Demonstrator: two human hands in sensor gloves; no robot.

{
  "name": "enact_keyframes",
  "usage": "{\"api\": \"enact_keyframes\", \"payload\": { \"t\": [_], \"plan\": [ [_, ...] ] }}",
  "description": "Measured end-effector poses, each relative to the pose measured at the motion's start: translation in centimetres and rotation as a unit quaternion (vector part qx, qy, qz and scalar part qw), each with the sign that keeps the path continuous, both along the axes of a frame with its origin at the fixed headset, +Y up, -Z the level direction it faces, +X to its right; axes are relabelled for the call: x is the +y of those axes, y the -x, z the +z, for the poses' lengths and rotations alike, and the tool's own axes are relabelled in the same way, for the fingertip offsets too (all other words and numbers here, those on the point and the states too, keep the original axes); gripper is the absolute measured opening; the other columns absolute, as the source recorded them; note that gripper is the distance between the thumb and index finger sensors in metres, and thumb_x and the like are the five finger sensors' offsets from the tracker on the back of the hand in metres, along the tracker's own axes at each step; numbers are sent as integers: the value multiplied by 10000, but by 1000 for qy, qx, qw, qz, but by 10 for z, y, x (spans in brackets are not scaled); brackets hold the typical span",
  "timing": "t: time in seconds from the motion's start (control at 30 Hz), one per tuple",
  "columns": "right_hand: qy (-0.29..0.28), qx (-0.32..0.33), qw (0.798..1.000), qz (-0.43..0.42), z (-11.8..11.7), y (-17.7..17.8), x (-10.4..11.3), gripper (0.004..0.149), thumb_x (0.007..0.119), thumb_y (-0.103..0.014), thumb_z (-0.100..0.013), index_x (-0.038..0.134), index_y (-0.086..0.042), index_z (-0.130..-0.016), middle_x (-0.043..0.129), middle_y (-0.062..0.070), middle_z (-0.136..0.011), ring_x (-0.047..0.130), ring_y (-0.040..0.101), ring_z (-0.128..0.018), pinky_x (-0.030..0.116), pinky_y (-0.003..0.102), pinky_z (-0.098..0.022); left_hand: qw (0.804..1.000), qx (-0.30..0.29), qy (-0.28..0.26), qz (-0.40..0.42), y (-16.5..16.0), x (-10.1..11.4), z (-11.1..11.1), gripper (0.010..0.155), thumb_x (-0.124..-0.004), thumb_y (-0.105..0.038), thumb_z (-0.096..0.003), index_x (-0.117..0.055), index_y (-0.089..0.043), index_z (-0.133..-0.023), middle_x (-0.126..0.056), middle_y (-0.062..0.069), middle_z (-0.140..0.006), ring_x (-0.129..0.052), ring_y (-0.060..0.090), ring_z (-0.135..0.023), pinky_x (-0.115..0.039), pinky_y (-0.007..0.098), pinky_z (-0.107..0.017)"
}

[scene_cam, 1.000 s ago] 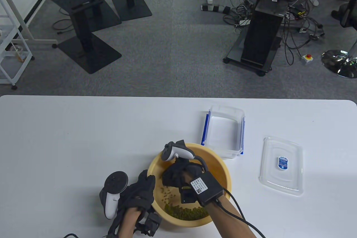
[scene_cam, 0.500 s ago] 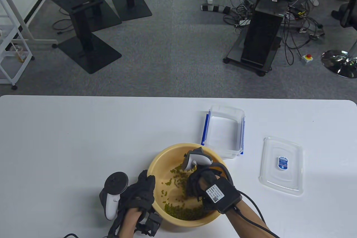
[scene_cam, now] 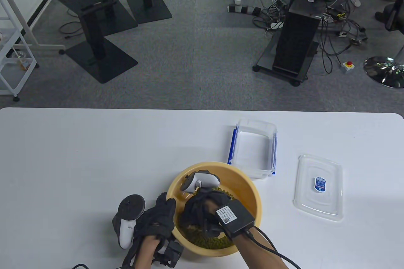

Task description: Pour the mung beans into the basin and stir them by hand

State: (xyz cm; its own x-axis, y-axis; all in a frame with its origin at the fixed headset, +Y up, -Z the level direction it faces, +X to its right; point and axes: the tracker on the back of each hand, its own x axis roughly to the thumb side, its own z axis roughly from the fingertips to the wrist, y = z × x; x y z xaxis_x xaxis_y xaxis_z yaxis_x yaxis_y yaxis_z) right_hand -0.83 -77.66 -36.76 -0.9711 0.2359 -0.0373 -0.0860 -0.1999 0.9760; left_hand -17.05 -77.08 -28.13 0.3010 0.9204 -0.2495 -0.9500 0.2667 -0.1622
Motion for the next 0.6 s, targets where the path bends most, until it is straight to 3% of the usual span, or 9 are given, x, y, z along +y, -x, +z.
{"api": "enact_keyframes", "payload": {
  "t": [0.13, 0.23, 0.27, 0.33, 0.43, 0.6],
  "plan": [
    [-129, -19, 991, 36, -17, -8, 6, 650, 636, -470, -334, 432, -345, -939, 236, -13, -952, 299, 257, -916, 392, 431, -728, 1000, 0, 2, -2, 0, 0, 0, 668, -600, -335, -595, -405, 68, -1091, -726, 532, -810, -1063, 454, -198, -915, 450, -71],
    [-201, -33, 972, 121, -23, -24, 4, 619, 631, -469, -320, 386, -460, -889, 163, -56, -955, 133, 283, -941, 323, 491, -745, 1000, 1, 1, -4, 0, 0, 0, 669, -601, -337, -596, -406, 68, -1091, -728, 531, -810, -1066, 449, -197, -917, 447, -69],
    [-206, -22, 968, 139, -24, -29, 3, 630, 626, -480, -307, 339, -513, -867, 154, -86, -948, 152, 246, -943, 343, 492, -748, 1000, 1, 1, -4, 0, 0, 0, 670, -600, -338, -596, -405, 68, -1092, -729, 530, -810, -1066, 449, -195, -918, 446, -68],
    [-169, -15, 976, 139, -23, -36, 3, 680, 612, -503, -318, 249, -479, -893, 99, -73, -949, 116, 245, -933, 358, 491, -755, 1000, 1, 0, -5, 0, 0, 0, 671, -600, -339, -596, -401, 67, -1092, -731, 530, -809, -1067, 448, -196, -919, 445, -69],
    [-129, -30, 978, 159, -22, -54, 2, 826, 584, -551, -336, 58, -273, -909, 45, 95, -922, 151, 341, -884, 495, 516, -722, 1000, -1, 3, -5, 0, 0, 0, 672, -603, -336, -596, -399, 69, -1091, -729, 529, -813, -1068, 451, -200, -920, 448, -73],
    [-105, -44, 985, 129, -17, -71, 5, 809, 596, -521, -347, 152, -184, -934, 109, 183, -904, 261, 399, -841, 545, 530, -667, 1000, 2, 2, -8, 0, 1, 1, 674, -607, -335, -595, -401, 74, -1090, -732, 528, -812, -1072, 450, -198, -926, 445, -71]
  ]
}}
